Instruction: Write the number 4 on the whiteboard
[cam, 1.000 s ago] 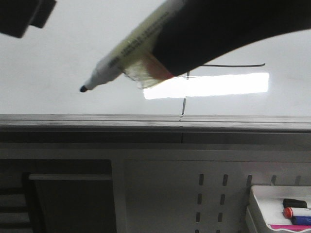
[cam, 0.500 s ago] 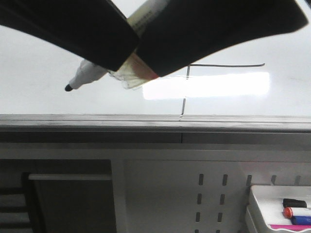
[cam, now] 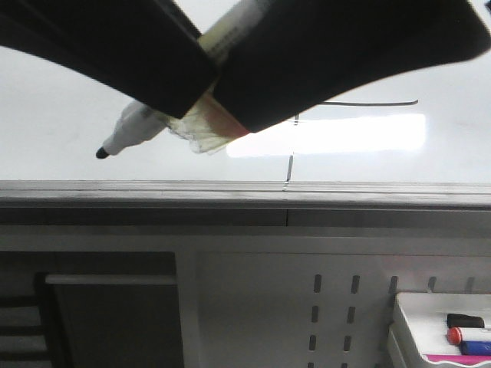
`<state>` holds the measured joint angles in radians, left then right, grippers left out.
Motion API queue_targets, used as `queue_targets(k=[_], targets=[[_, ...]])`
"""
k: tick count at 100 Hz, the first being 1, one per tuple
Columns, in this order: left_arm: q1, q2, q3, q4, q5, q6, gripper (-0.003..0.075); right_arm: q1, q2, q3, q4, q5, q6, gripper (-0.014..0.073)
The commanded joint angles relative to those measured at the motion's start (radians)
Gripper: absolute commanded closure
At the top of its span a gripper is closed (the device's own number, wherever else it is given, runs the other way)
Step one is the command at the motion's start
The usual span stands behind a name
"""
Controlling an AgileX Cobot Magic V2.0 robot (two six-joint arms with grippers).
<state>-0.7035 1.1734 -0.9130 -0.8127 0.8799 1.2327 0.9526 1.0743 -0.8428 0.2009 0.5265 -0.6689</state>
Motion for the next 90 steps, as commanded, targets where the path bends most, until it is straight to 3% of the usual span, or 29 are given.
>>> queue_targets(k=[1,35,55,90], targets=[[-0.004,-0.015,-0.032,-0.034,-0.006,-0.048,0.0740,-0.004,-0.014,-0.033,-0.002,-0.083,-0.005,0.0646],[-0.004,-0.015,-0.032,-0.016,0.002,-0.048,0.0736,-0.004,-0.014,-0.033,-0.002,-0.083,-0.005,0.0646],[-0.004,-0.015,-0.032,-0.016,0.000,-0.048,0.0615,-0.004,-0.014,-0.033,-0.002,-0.083,-0.005,0.0646],[-0.004,-0.015,-0.032,-0.016,0.002,-0.048,0.0589,-0.004,-0.014,-0.033,0.000,-0.083,-0.005,0.0646]])
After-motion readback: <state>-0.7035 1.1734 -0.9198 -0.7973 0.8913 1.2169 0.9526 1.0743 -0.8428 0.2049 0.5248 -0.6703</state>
